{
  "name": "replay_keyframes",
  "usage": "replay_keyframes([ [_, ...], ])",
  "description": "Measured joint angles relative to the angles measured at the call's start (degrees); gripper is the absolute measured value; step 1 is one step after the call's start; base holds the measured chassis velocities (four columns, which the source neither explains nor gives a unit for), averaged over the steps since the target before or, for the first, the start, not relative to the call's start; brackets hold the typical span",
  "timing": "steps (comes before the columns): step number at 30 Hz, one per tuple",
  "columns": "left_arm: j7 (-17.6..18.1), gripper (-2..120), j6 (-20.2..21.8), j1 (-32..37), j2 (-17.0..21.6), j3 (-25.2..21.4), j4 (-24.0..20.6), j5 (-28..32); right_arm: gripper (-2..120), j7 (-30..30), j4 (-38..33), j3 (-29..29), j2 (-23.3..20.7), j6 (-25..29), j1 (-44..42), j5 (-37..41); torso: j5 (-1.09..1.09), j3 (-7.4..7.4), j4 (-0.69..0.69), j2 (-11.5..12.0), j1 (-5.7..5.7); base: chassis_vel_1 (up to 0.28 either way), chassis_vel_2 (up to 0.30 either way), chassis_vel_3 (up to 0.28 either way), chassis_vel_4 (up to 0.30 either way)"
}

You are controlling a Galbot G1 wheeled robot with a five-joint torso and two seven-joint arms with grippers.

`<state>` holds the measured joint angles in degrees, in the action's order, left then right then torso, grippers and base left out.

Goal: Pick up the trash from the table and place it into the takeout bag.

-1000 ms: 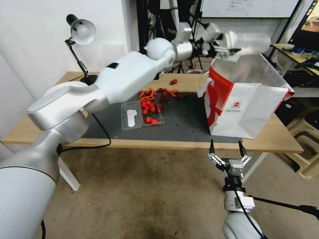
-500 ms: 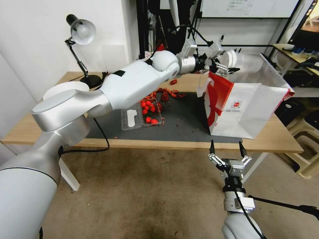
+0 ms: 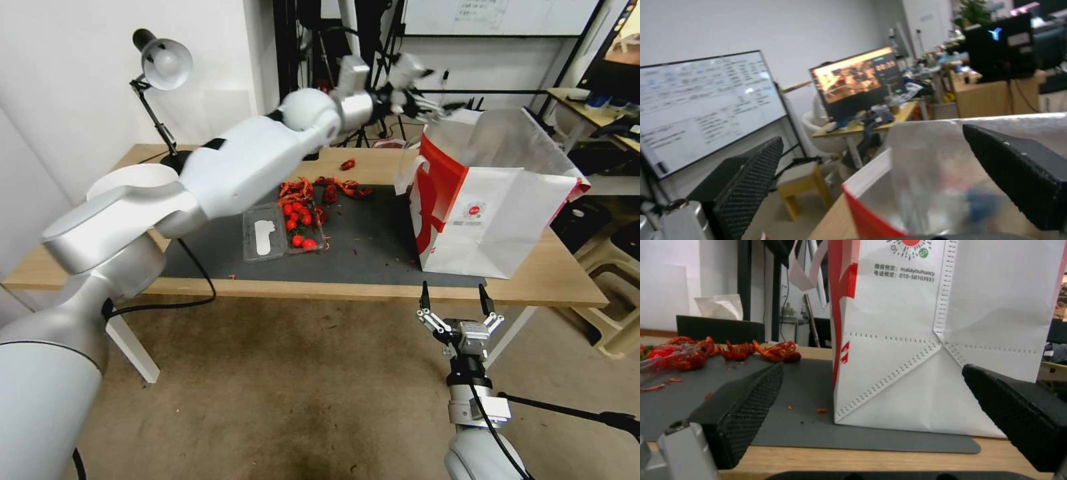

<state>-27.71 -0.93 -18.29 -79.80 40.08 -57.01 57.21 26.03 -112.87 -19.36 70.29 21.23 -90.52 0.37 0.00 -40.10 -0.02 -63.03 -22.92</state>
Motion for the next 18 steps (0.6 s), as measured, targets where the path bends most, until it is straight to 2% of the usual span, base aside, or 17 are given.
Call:
replay_keyframes([
  [3,0.13,100,0.01,0.01,0.29,-0.27,-0.09,0.11,100,0.0,-0.02,0.01,0.0,0.0,0.0,-0.02,0.0,0.0,0.01,0.0,0.0,0.0,0.0,0.0,0.0],
  [5,1.12,100,0.05,0.8,2.97,-2.51,-1.19,0.72,100,0.03,-0.04,0.05,-0.04,-0.01,-0.13,-0.14,-0.01,0.0,0.03,0.0,0.0,0.0,0.0,0.0,0.0],
  [7,1.53,100,0.07,1.29,3.82,-3.18,-1.6,0.94,100,0.05,-0.05,0.05,-0.05,-0.01,-0.18,-0.16,-0.01,0.0,0.02,0.0,0.0,0.0,0.0,0.0,0.0],
  [9,3.39,100,0.23,3.92,7.2,-4.9,-4.17,2.18,100,0.06,-0.13,0.05,-0.05,-0.01,-0.24,-0.29,-0.02,0.0,0.03,0.0,0.0,0.0,0.0,0.0,0.0],
  [10,3.39,100,0.23,3.92,7.2,-4.9,-4.17,2.18,100,0.06,-0.13,0.05,-0.05,-0.01,-0.24,-0.29,-0.02,0.0,0.03,0.0,0.0,0.0,0.0,0.0,0.0],
  [14,5.68,100,0.59,9.35,12.58,-7.12,-9.62,2.63,100,0.06,-0.21,0.37,0.03,-0.2,-0.18,-0.57,-0.01,0.0,0.0,0.0,0.0,0.0,0.0,0.0,0.0],
  [15,5.68,100,0.59,9.35,12.58,-7.12,-9.62,2.63,100,0.06,-0.21,0.37,0.03,-0.2,-0.18,-0.57,-0.01,0.0,0.0,0.0,0.0,0.0,0.0,0.0,0.0],
  [17,6.99,100,0.88,12.89,16.54,-8.89,-12.84,2.64,100,0.09,-0.39,0.38,-0.05,-0.32,-0.23,-0.62,-0.02,0.0,0.01,0.0,0.0,0.0,0.0,0.0,0.0],
  [18,9.07,100,0.93,15.6,19.8,-10.5,-15.33,2.65,100,0.11,-0.42,0.38,-0.2,-0.38,-0.26,-0.62,-0.02,0.0,0.02,0.0,0.0,0.0,0.0,0.0,0.0],
])
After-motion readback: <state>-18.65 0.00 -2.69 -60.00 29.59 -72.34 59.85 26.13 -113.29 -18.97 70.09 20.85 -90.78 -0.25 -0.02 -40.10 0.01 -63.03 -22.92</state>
